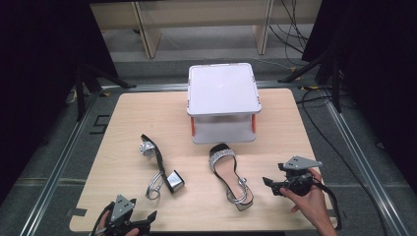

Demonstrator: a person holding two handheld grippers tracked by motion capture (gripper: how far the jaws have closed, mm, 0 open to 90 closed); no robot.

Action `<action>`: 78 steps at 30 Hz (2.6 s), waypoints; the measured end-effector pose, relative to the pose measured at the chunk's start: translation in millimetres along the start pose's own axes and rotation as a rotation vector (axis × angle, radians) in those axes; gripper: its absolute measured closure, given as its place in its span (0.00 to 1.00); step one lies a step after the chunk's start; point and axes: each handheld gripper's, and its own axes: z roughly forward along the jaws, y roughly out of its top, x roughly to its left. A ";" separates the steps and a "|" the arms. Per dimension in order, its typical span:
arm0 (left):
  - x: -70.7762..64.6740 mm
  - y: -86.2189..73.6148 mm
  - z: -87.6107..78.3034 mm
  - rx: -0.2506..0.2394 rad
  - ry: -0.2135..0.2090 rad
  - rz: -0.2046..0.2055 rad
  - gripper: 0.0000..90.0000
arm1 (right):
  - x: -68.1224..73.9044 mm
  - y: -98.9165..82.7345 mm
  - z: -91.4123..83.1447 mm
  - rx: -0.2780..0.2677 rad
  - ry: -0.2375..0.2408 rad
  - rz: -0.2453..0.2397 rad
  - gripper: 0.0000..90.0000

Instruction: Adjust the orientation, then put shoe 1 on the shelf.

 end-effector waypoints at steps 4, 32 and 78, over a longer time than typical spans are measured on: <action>2.8 0.6 0.2 0.012 0.002 0.046 0.18 | 4.6 2.6 -3.5 -0.010 0.012 -0.003 0.25; -0.3 -0.1 0.6 0.002 -0.004 0.011 0.18 | 90.0 8.0 24.7 0.101 0.188 -0.142 0.17; 2.2 -1.4 0.8 0.012 -0.013 0.012 0.18 | 65.1 68.0 66.1 0.288 0.157 -0.270 0.23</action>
